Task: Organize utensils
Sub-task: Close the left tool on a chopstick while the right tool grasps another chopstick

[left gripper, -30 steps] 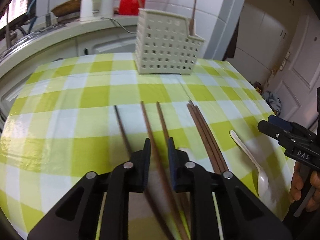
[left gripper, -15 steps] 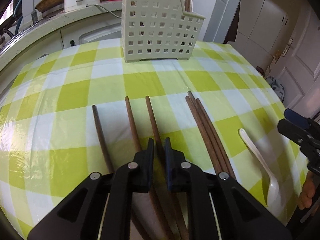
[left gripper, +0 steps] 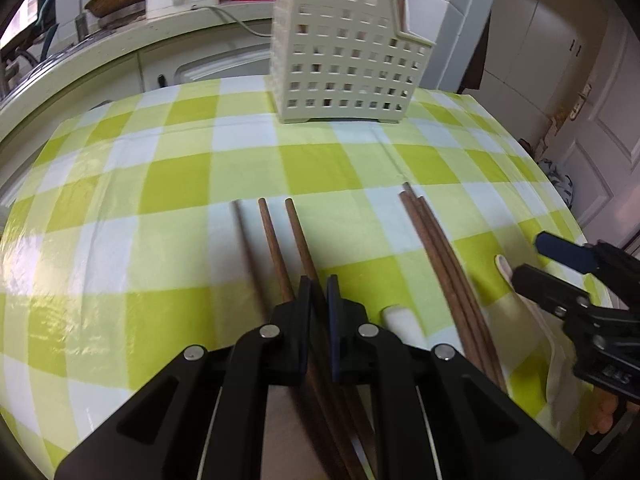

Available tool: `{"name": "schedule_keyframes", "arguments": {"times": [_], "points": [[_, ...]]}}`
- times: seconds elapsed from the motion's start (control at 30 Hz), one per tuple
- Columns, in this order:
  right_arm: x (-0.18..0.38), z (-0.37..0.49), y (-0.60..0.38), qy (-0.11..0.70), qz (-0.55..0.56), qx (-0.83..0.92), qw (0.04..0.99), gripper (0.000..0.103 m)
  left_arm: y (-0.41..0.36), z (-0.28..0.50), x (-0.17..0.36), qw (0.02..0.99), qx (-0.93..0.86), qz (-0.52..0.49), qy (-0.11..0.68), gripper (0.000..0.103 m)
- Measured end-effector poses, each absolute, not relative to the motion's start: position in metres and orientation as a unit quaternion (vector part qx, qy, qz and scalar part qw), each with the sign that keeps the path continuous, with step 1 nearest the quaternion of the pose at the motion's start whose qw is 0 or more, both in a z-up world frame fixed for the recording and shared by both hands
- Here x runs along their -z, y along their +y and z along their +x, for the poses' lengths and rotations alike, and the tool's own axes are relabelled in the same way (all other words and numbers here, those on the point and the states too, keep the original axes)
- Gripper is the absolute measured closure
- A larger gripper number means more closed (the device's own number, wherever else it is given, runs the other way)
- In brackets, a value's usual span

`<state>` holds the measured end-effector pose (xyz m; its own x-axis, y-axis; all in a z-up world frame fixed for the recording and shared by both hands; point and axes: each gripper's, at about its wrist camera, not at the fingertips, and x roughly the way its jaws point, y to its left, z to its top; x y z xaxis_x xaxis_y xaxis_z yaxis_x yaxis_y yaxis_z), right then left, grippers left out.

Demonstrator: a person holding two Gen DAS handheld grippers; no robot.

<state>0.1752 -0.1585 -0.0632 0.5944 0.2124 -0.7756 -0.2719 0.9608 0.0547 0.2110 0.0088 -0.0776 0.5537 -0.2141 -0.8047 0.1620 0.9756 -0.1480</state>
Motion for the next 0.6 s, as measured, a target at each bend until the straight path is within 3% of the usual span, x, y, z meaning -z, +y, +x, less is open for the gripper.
{"name": "schedule_keyframes", "arguments": {"times": [0.1, 0.6], "points": [[0.07, 0.181, -0.151, 0.444, -0.031, -0.143, 0.884, 0.065, 0.02, 0.206, 0.076, 0.883, 0.101, -0.037, 0.458, 0.095], [0.088, 0.189, -0.141, 0.457, -0.058, -0.136, 0.877, 0.08, 0.027, 0.199, 0.078, 0.886, 0.09, -0.028, 0.454, 0.095]]}}
